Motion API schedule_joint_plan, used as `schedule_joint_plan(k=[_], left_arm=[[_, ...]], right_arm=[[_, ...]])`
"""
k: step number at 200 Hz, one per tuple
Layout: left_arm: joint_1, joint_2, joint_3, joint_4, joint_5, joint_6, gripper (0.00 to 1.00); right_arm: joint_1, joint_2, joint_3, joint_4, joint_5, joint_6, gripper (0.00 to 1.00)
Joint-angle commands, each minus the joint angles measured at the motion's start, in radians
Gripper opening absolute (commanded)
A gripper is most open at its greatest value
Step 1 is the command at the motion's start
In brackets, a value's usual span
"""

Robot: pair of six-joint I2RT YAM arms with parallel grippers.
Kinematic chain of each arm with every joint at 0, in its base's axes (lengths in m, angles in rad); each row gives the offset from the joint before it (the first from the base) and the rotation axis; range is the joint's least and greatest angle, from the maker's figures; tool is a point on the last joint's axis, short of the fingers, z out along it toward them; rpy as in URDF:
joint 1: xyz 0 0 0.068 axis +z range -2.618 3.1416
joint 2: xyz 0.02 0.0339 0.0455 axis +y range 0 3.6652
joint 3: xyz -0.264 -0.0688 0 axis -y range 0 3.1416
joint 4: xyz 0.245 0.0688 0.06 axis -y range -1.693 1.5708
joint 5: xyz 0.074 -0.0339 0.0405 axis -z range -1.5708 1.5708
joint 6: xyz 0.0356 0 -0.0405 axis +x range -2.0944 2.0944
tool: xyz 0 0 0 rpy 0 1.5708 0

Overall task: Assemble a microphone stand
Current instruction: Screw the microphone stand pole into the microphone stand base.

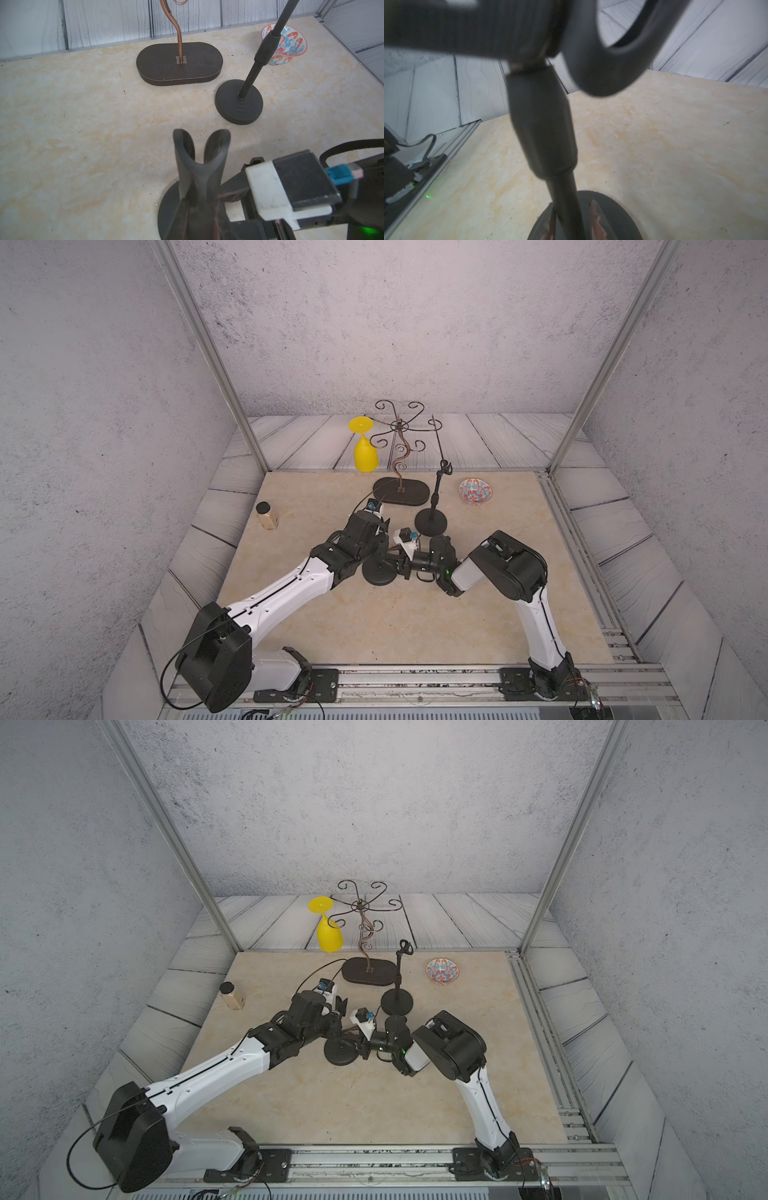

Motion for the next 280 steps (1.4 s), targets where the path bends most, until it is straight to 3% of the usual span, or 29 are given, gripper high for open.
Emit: schedule_joint_plan(k=[1,23,53,60,89,98,106,122,136,148,163,180,211,245,280], left_arm=[[-0.016,0.048,-0.058,-0.197,0.086,-0.029,0.03],[-0.016,0.046,-0.058,-0.196,0.085,-0.031,0.03],[-0.016,0.045,-0.065,-0.19,0.087,-0.036,0.03],[-0.016,0.043,-0.067,-0.191,0.087,-0.036,0.03],[-0.016,0.041,-0.074,-0.186,0.086,-0.043,0.03],[-0.015,0.041,-0.074,-0.187,0.089,-0.042,0.03],[-0.016,0.04,-0.072,-0.19,0.091,-0.042,0.03],[-0.016,0.038,-0.074,-0.188,0.091,-0.041,0.03],[-0.015,0.039,-0.074,-0.19,0.088,-0.041,0.03],[-0.015,0.037,-0.073,-0.192,0.086,-0.04,0.03],[-0.015,0.031,-0.073,-0.194,0.081,-0.039,0.03],[-0.015,0.028,-0.076,-0.191,0.08,-0.04,0.03],[-0.016,0.028,-0.075,-0.19,0.086,-0.04,0.03],[-0.015,0.025,-0.072,-0.193,0.085,-0.037,0.03],[-0.015,0.023,-0.068,-0.205,0.08,-0.034,0.03]], right_arm=[[-0.002,0.026,0.015,-0.008,0.045,0.025,0.11],[0.014,0.039,-0.034,0.034,0.199,0.0,0.0],[0.095,0.078,-0.111,0.111,0.492,-0.013,0.0],[0.138,0.085,-0.124,0.111,0.632,-0.027,0.0],[0.368,0.144,-0.078,0.109,1.414,-0.096,0.0],[0.416,0.163,-0.042,0.11,1.552,-0.097,0.0],[0.438,0.178,-0.018,0.111,1.574,-0.098,0.0],[0.447,0.182,0.004,0.11,1.458,-0.067,0.0],[0.428,0.162,-0.011,0.111,1.266,-0.039,0.22],[0.395,0.127,-0.046,0.111,1.018,-0.026,0.43],[0.359,0.076,-0.1,0.111,0.772,-0.07,0.55],[0.298,0.023,-0.158,0.111,0.541,-0.105,0.57],[0.116,-0.012,-0.183,0.111,0.16,-0.009,0.56],[-0.02,0.008,-0.099,0.074,-0.075,0.068,0.54],[-0.064,0.056,0.017,0.025,-0.201,0.11,0.52]])
